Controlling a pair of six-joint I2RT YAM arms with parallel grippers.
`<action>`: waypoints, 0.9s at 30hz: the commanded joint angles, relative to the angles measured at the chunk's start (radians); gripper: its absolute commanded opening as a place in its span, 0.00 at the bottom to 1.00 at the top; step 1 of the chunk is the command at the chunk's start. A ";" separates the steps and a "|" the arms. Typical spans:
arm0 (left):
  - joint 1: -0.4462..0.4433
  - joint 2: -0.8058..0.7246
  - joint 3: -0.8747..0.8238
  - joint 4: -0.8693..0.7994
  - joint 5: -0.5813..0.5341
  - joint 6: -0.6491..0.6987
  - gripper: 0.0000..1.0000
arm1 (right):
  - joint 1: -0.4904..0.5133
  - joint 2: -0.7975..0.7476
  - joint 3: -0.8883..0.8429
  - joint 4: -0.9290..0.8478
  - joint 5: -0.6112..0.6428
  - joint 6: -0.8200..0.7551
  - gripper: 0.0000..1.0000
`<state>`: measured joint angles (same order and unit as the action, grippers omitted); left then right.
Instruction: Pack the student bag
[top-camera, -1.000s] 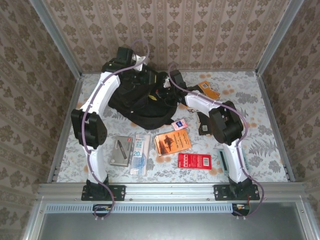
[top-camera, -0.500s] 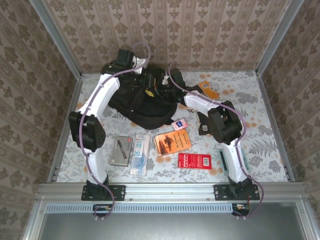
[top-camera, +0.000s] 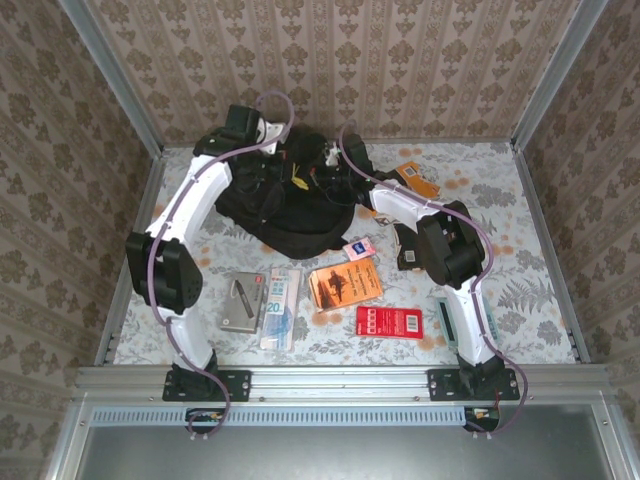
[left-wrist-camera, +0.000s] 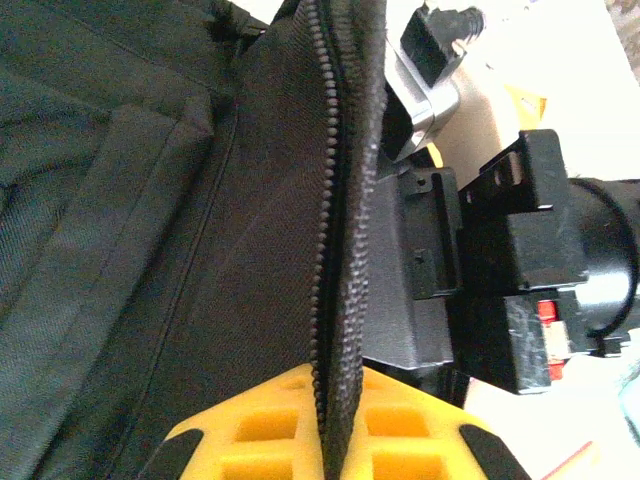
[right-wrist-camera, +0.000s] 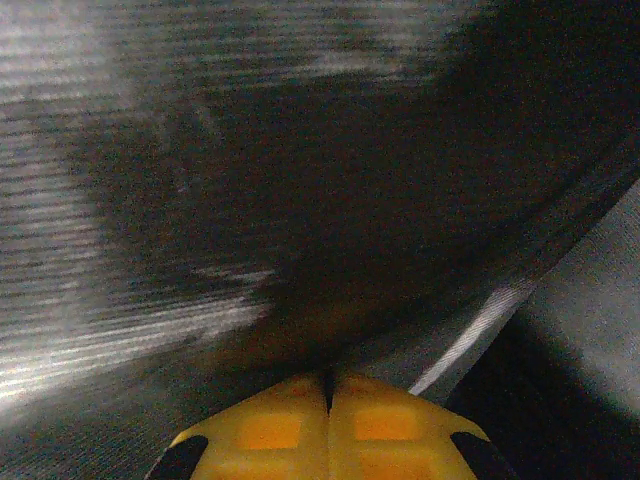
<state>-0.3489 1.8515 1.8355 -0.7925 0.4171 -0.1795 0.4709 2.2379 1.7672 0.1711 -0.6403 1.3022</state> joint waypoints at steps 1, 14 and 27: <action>0.014 -0.061 0.004 0.038 0.015 -0.005 0.00 | -0.003 -0.068 0.013 -0.102 0.028 -0.091 0.04; 0.037 -0.088 -0.042 0.148 0.126 -0.086 0.01 | -0.003 -0.445 -0.240 -0.588 0.343 -0.529 0.53; 0.027 -0.108 -0.180 0.245 0.070 -0.115 0.13 | 0.021 -0.474 -0.384 -0.884 0.584 -0.835 0.66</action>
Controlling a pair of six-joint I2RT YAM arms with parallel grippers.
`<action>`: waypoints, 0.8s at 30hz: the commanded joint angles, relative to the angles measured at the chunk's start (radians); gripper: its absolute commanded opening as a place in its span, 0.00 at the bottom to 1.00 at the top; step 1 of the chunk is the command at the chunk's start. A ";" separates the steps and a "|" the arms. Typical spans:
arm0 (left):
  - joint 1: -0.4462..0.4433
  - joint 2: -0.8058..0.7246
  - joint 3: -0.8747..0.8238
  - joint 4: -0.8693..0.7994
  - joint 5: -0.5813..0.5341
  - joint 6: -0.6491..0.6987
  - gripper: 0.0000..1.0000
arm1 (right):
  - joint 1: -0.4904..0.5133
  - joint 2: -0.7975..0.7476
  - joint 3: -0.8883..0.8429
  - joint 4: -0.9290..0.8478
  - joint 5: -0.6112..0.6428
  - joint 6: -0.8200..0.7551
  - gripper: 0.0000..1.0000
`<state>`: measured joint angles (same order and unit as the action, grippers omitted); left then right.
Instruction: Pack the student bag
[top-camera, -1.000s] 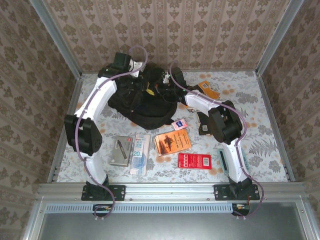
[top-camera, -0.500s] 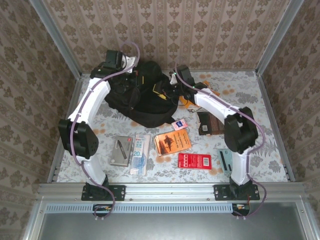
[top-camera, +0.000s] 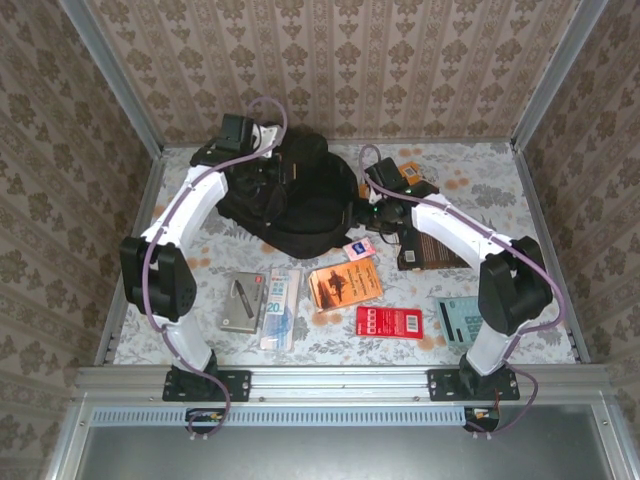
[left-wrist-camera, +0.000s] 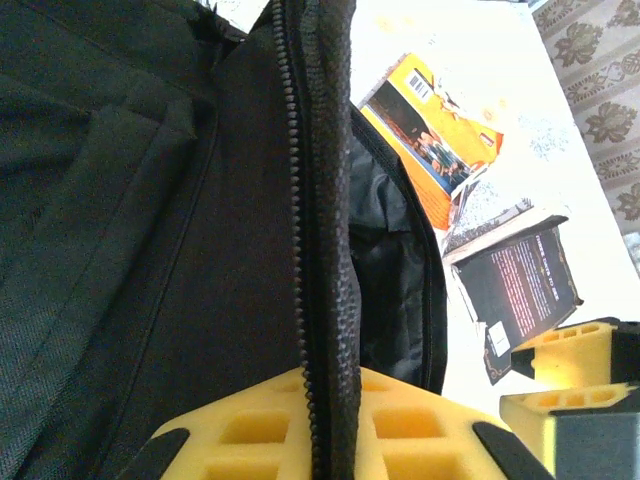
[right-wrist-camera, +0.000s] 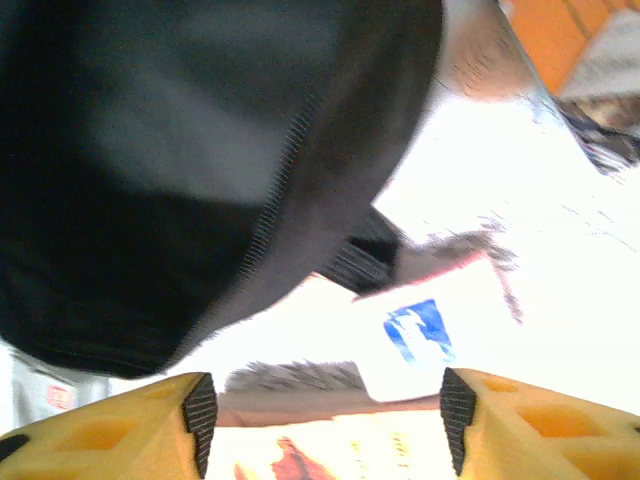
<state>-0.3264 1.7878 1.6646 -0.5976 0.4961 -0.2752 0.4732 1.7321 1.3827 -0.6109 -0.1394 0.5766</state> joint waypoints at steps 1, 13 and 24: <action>0.008 -0.045 -0.011 0.056 -0.008 -0.022 0.12 | 0.027 0.054 0.016 -0.125 0.105 -0.125 0.70; 0.072 -0.080 -0.079 0.118 0.030 -0.074 0.04 | 0.084 0.300 0.194 -0.239 0.198 -0.248 1.00; 0.079 -0.083 -0.082 0.135 0.060 -0.090 0.03 | 0.082 0.390 0.187 -0.214 0.270 -0.258 0.97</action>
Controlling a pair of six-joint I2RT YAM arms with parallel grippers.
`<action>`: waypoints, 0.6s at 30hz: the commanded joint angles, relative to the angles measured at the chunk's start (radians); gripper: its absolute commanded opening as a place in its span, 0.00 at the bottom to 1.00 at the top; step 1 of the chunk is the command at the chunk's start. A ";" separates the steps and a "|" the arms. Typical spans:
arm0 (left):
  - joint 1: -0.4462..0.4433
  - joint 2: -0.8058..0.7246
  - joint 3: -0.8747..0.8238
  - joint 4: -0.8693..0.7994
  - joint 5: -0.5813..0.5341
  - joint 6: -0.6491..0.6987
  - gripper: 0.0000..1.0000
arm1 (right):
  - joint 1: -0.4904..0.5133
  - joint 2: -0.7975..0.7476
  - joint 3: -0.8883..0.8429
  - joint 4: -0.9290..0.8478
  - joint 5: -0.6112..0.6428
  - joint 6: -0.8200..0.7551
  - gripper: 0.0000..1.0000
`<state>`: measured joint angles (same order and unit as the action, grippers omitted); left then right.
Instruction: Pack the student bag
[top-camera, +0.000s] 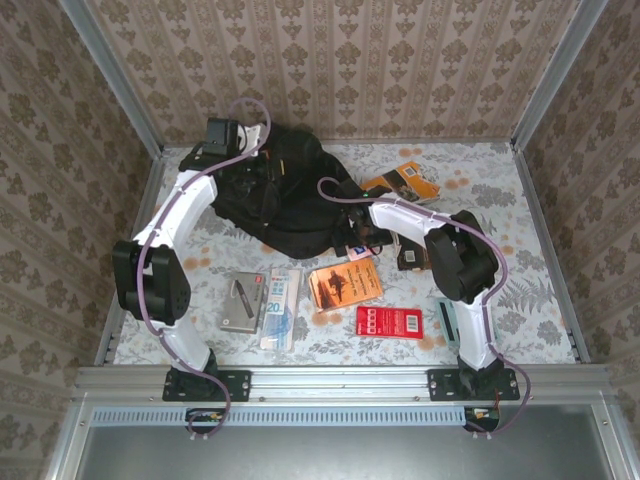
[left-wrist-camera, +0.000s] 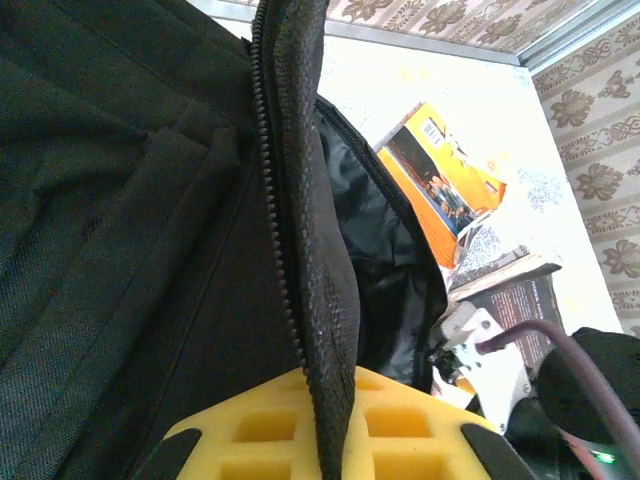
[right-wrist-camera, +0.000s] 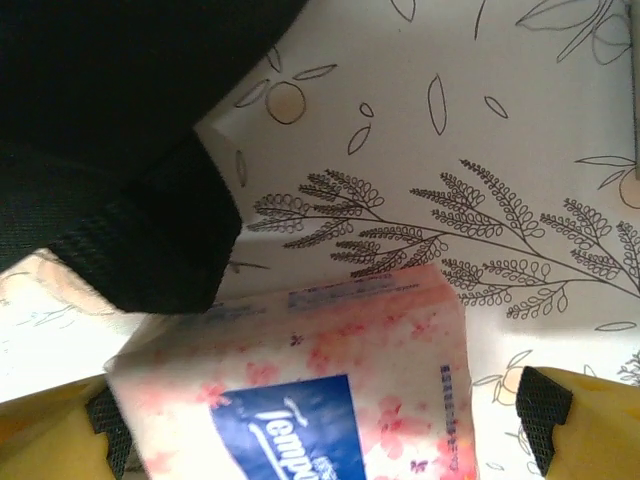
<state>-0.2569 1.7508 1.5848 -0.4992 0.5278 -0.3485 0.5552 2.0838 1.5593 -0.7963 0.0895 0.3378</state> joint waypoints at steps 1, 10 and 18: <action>0.010 -0.048 -0.003 0.039 0.030 -0.018 0.03 | -0.001 0.043 0.006 -0.022 0.030 -0.015 0.96; 0.010 -0.059 0.010 0.055 0.071 -0.044 0.03 | -0.010 -0.008 -0.081 0.063 0.005 0.030 0.65; -0.008 -0.063 0.058 0.032 0.077 -0.050 0.06 | -0.037 -0.170 -0.149 0.074 0.046 0.061 0.63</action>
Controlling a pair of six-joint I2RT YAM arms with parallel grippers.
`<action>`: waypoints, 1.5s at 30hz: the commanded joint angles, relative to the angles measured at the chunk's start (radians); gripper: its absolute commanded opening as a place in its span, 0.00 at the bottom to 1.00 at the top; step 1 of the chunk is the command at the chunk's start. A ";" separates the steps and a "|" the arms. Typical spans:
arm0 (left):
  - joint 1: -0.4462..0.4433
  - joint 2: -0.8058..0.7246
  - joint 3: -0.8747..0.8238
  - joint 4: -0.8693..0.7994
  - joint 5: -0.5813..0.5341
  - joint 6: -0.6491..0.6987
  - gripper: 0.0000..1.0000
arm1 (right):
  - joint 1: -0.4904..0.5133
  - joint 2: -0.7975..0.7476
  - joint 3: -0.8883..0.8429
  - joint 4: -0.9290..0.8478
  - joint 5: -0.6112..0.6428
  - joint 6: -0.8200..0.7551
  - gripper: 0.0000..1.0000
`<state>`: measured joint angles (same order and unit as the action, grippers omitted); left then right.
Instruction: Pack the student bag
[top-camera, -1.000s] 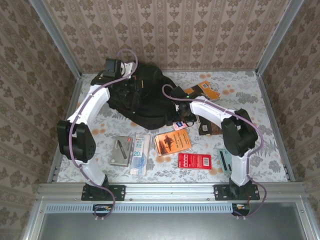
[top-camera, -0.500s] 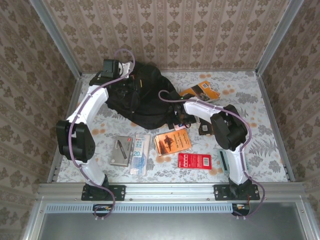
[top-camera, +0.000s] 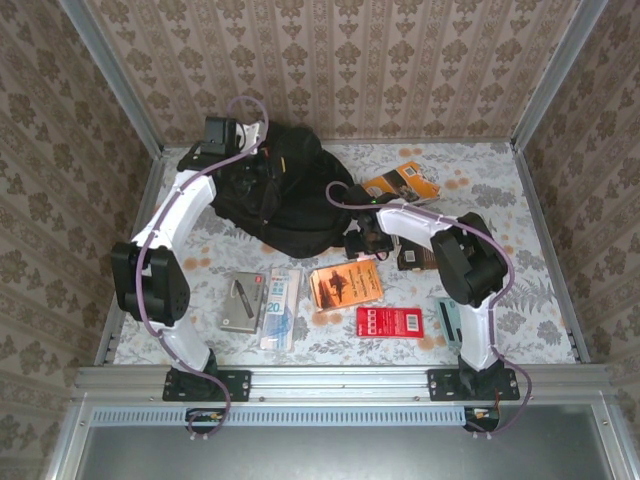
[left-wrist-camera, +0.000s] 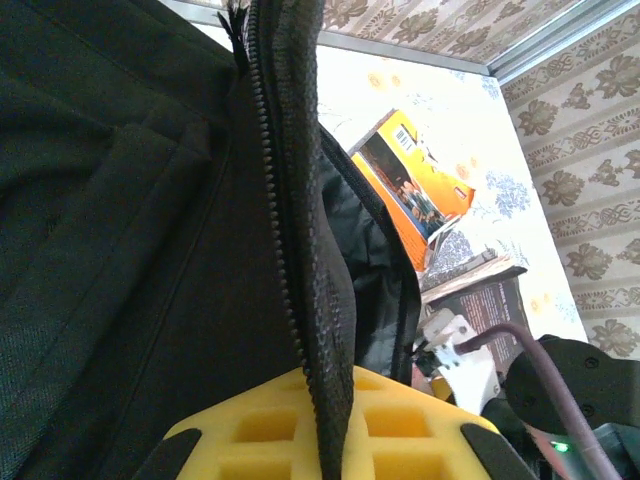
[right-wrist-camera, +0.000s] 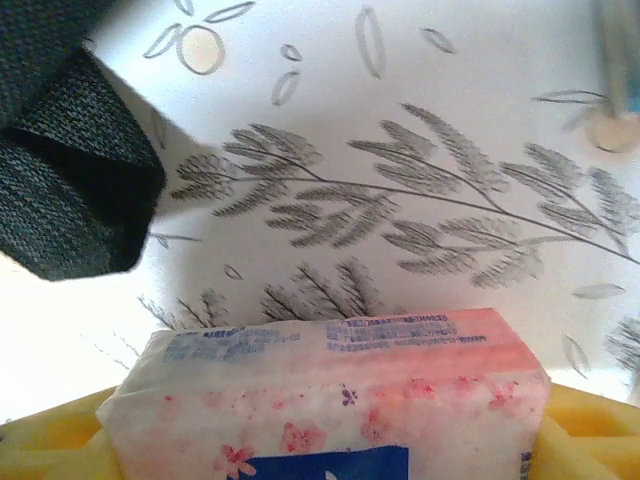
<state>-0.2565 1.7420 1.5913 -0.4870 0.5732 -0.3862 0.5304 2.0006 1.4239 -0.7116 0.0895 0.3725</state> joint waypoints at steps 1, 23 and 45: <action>-0.014 -0.056 0.057 0.015 0.027 -0.012 0.06 | -0.015 -0.116 -0.016 -0.015 0.063 0.030 0.64; -0.084 -0.077 0.149 -0.010 0.063 -0.033 0.07 | -0.013 0.029 0.540 0.013 -0.252 0.159 0.63; -0.061 -0.128 0.082 0.024 0.063 -0.050 0.06 | -0.018 0.025 0.551 0.089 -0.344 0.154 0.98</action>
<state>-0.3256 1.6726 1.6779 -0.5335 0.5949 -0.4271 0.5110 2.1216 2.0029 -0.6289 -0.2993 0.5842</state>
